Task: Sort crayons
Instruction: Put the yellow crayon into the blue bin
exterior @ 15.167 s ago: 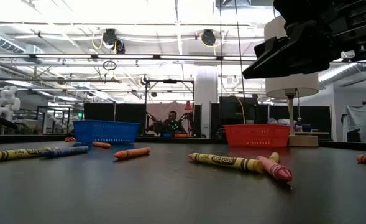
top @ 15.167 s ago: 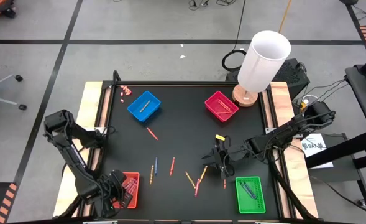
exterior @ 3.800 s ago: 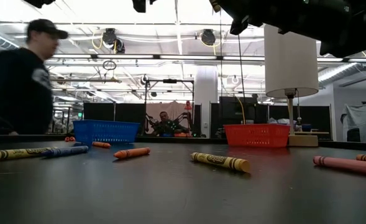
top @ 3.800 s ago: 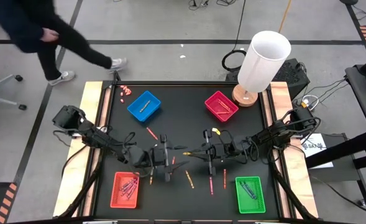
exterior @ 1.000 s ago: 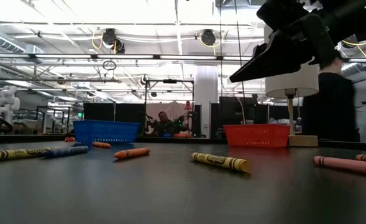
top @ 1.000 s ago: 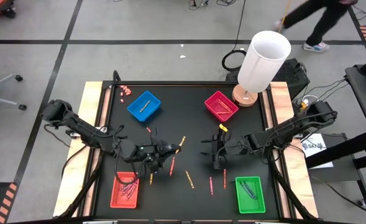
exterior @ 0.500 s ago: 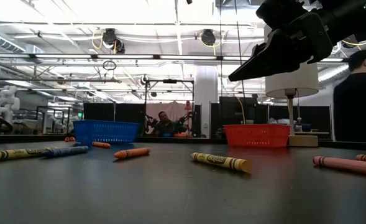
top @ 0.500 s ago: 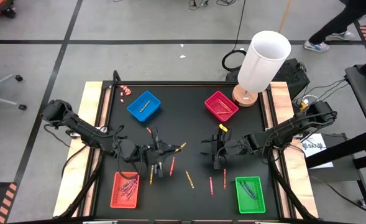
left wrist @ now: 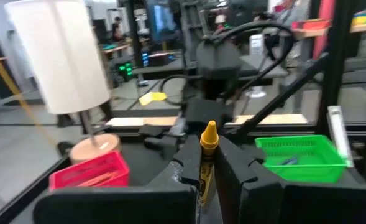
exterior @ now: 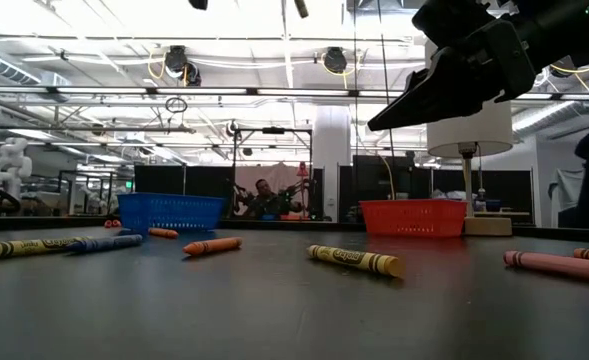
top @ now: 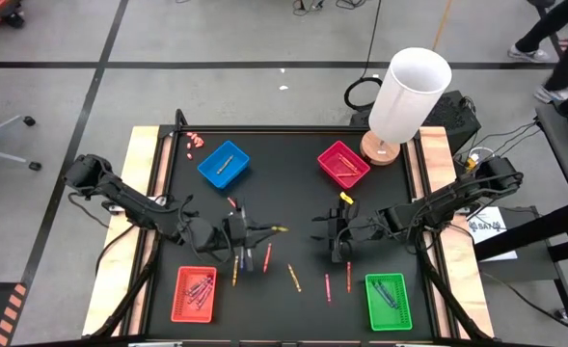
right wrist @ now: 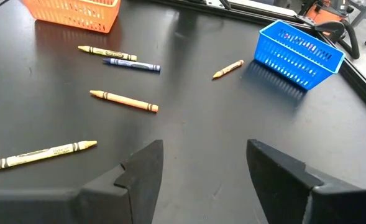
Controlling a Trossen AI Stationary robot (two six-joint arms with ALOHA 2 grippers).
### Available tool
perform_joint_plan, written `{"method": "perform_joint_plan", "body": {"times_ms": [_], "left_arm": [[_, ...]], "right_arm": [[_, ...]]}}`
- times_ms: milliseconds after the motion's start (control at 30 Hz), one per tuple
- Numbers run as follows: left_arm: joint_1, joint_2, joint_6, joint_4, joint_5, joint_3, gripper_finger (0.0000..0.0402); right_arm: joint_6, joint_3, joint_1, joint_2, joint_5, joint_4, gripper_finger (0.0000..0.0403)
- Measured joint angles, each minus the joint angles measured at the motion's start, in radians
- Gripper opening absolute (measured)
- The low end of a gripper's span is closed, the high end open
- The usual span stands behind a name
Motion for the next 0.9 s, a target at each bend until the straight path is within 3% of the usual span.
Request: {"method": "perform_joint_plan", "body": {"times_ms": [200,533,733,900], "left_arm": [[0.016,-0.063,-0.026,-0.140,-0.146,0.014,0.0020],[0.192,-0.232,-0.327,-0.811,-0.198,0.107,0.0020],[0.389,-0.271,-0.487,-1.085,-0.076,0.108,0.0020],[0.546,-0.268,-0.496,-1.178,0.088,0.108,0.0020]], "right_arm": [[0.000,0.000,0.000,0.000,0.000,-0.007,0.0215],[0.000,0.000,0.000,0.000,-0.001,-0.006,0.0215],[0.000,0.000,0.000,0.000,-0.001,-0.007,0.0215],[0.000,0.000,0.000,0.000,-0.001,-0.006,0.0215]]}}
